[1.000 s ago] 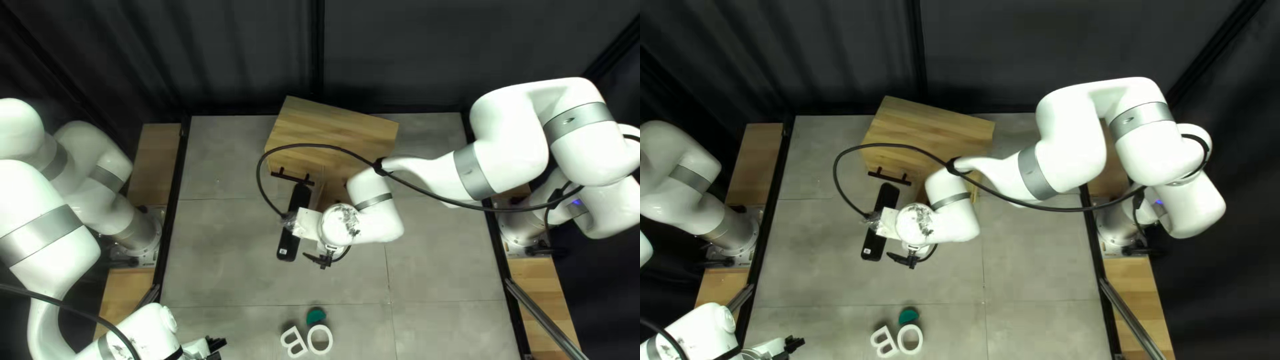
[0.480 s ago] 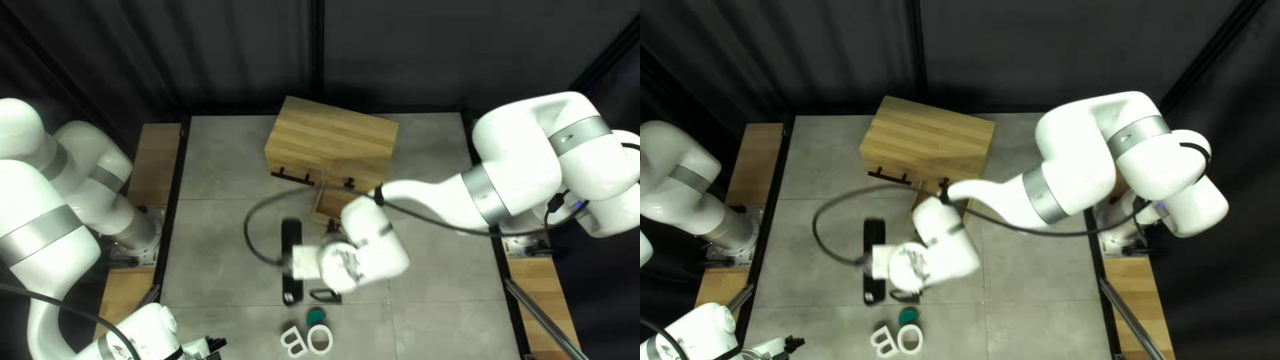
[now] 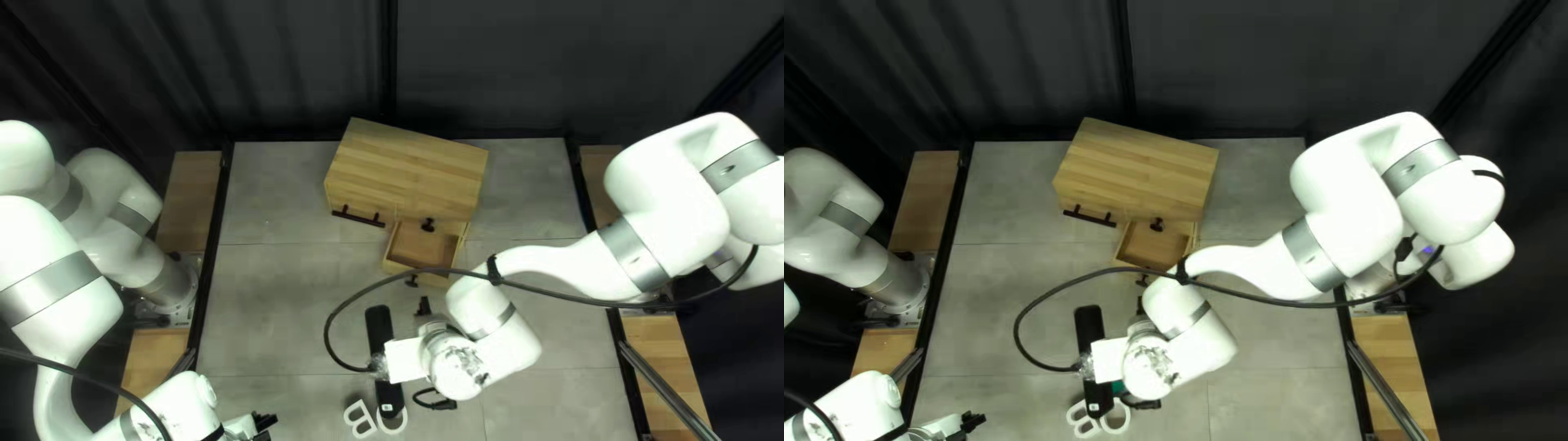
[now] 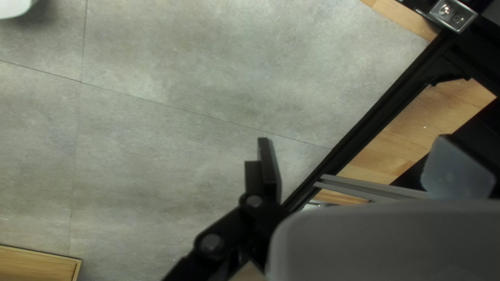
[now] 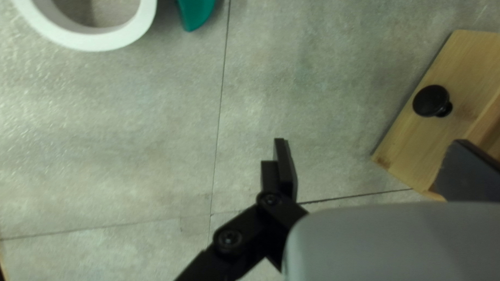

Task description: Open drawers and place objects into drawer and close

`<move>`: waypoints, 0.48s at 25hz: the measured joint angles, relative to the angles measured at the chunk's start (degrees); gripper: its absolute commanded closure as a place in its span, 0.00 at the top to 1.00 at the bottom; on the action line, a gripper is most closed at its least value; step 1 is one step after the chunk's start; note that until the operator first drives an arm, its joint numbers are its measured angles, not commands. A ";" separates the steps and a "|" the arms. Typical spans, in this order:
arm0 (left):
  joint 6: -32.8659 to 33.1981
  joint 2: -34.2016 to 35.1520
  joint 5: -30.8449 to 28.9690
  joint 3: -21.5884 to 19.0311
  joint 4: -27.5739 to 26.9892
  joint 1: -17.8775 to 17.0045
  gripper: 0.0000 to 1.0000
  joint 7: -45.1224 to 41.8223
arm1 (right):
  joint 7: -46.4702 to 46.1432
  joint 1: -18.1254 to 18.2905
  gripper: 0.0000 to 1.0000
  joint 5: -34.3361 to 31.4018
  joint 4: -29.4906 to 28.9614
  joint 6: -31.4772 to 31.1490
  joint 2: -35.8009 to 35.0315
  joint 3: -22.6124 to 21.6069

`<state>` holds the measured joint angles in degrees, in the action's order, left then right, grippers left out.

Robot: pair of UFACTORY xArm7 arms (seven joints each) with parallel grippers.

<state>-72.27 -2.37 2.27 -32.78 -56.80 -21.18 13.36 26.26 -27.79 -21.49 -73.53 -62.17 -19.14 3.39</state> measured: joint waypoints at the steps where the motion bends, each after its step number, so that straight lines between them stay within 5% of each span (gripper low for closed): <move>1: 0.00 0.00 0.00 0.00 0.00 0.00 1.00 0.00 | -0.02 0.00 1.00 -0.01 0.02 -0.03 0.02 0.00; 12: 0.00 0.00 0.00 0.00 0.00 0.00 1.00 0.00 | 6.37 -4.08 1.00 -4.93 -0.33 1.85 0.10 -0.75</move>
<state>-72.27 -2.37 2.27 -32.78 -56.80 -21.18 13.36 32.62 -31.87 -26.41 -73.86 -60.32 -19.04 2.64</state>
